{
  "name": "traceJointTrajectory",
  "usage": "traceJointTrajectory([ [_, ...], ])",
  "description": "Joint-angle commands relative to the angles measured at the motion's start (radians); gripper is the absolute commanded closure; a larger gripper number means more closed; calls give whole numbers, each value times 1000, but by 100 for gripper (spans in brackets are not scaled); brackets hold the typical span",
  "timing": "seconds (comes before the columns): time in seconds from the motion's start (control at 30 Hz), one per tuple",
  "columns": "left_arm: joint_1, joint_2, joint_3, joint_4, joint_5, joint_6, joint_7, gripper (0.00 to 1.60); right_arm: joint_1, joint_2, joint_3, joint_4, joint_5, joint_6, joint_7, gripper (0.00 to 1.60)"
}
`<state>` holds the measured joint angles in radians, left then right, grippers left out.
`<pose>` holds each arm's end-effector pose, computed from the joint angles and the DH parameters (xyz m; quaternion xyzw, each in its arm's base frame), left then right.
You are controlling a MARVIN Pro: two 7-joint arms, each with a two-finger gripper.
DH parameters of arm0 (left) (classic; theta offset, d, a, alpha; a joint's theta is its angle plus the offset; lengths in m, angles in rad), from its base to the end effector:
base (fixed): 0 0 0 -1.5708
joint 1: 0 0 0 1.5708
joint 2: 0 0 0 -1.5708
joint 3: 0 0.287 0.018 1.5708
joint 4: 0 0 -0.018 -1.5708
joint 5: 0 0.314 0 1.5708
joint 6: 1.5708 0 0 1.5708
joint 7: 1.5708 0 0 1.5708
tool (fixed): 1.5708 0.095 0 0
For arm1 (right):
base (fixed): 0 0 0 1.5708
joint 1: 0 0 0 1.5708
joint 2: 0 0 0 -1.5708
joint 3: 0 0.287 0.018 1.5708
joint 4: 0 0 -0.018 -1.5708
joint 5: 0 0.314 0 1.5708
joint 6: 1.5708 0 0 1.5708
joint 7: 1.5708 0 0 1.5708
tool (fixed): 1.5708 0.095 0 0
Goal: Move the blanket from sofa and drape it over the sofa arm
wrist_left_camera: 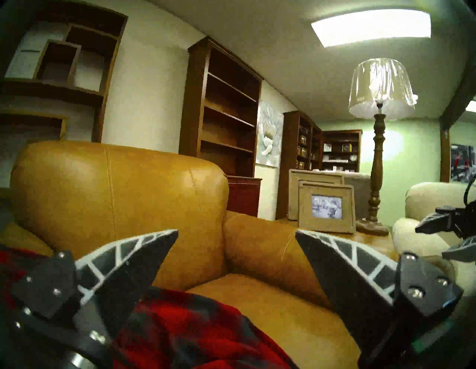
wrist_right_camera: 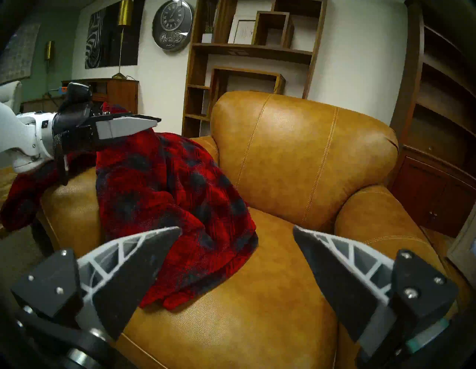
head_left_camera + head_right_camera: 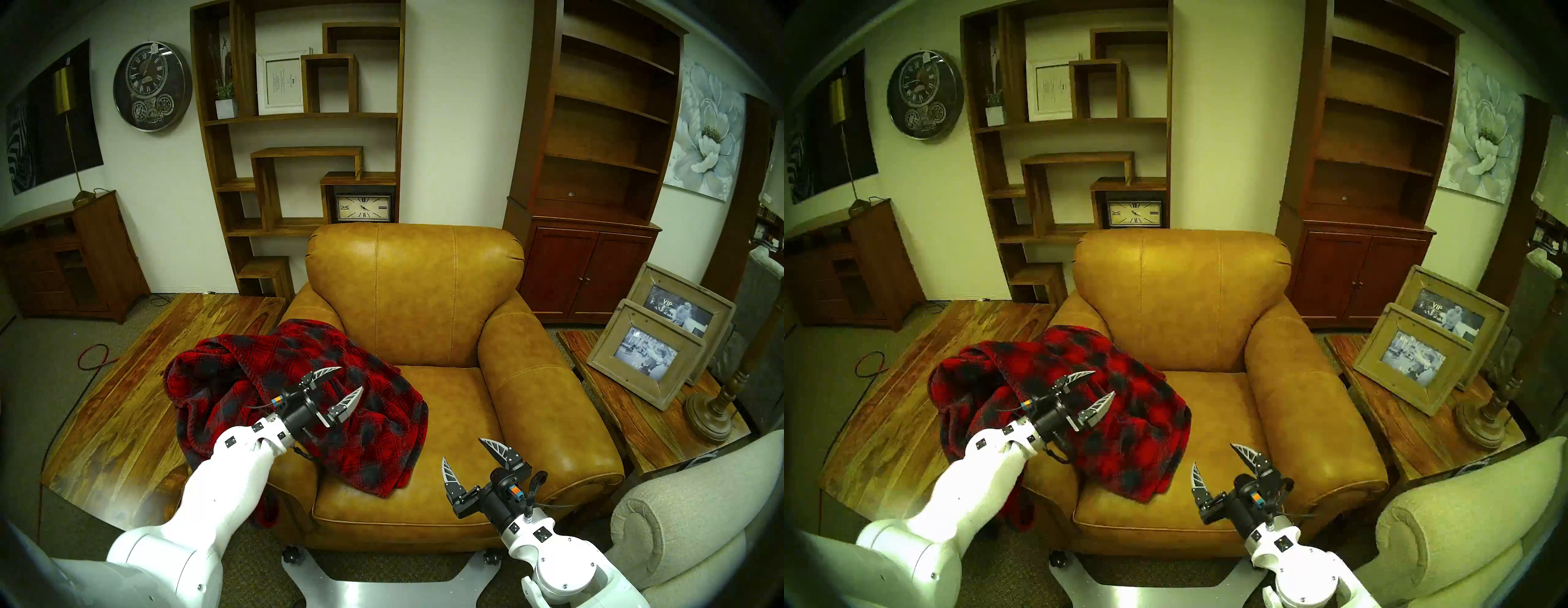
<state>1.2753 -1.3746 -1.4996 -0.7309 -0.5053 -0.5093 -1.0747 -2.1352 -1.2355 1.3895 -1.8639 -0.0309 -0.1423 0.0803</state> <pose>0.4216 0.0209 -0.4240 0.6071 -0.2104 0.6792 0.3547 0.2371 0.0200 -0.3762 -0.7428 -0.2228 -0.6285 0.0606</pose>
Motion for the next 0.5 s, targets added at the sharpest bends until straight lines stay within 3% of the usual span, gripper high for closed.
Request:
traceJointTrajectory([
  [0.0,77,-119,-5,-4,-86,67,30,0,7,-2,-1,-14,0,-5,-1,0],
  [0.23,140,-202,-11,-11,-165,132,61,0,9,-2,-1,-13,2,-5,0,0],
  [0.47,191,-220,-35,-28,-239,174,86,0,11,-1,-2,-12,3,-5,0,0],
])
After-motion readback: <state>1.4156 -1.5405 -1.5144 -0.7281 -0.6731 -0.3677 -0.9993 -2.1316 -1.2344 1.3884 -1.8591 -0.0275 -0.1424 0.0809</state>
